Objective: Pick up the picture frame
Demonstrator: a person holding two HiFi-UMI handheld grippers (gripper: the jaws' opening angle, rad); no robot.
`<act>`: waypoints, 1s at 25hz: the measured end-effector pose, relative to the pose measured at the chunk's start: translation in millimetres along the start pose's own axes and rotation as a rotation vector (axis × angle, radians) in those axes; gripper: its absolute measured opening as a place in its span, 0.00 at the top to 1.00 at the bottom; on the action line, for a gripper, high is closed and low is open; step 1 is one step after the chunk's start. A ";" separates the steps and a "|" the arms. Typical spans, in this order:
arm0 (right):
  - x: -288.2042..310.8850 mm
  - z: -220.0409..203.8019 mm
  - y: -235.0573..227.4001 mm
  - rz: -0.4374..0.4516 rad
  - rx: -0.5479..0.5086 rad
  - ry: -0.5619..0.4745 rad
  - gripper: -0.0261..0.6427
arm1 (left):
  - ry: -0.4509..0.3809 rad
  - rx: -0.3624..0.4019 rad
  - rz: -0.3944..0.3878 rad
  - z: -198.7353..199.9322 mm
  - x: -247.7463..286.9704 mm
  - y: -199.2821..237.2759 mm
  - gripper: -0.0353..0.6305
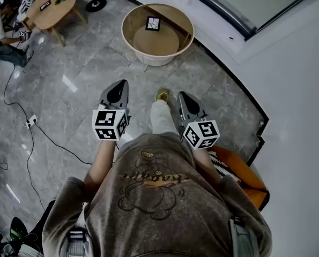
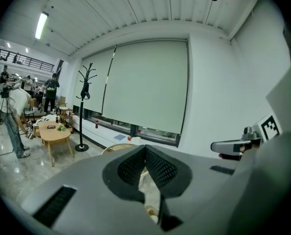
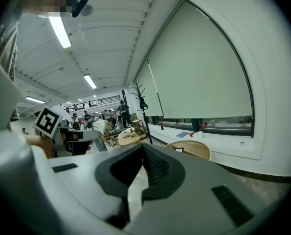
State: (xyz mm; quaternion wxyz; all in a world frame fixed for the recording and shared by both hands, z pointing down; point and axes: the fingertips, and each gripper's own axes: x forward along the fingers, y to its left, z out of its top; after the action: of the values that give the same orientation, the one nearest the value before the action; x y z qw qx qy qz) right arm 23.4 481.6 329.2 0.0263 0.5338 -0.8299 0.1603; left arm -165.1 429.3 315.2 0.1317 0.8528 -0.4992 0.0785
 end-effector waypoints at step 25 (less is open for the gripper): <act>147.4 40.5 -110.0 -0.012 -0.007 0.055 0.94 | 0.054 -0.011 -0.001 36.0 159.3 50.9 0.92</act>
State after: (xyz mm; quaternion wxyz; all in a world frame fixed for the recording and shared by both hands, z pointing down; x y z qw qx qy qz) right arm 63.7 298.6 348.7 0.0519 0.5341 -0.8261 0.1719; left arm -131.4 262.4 330.7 0.1500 0.8498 -0.4956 0.0987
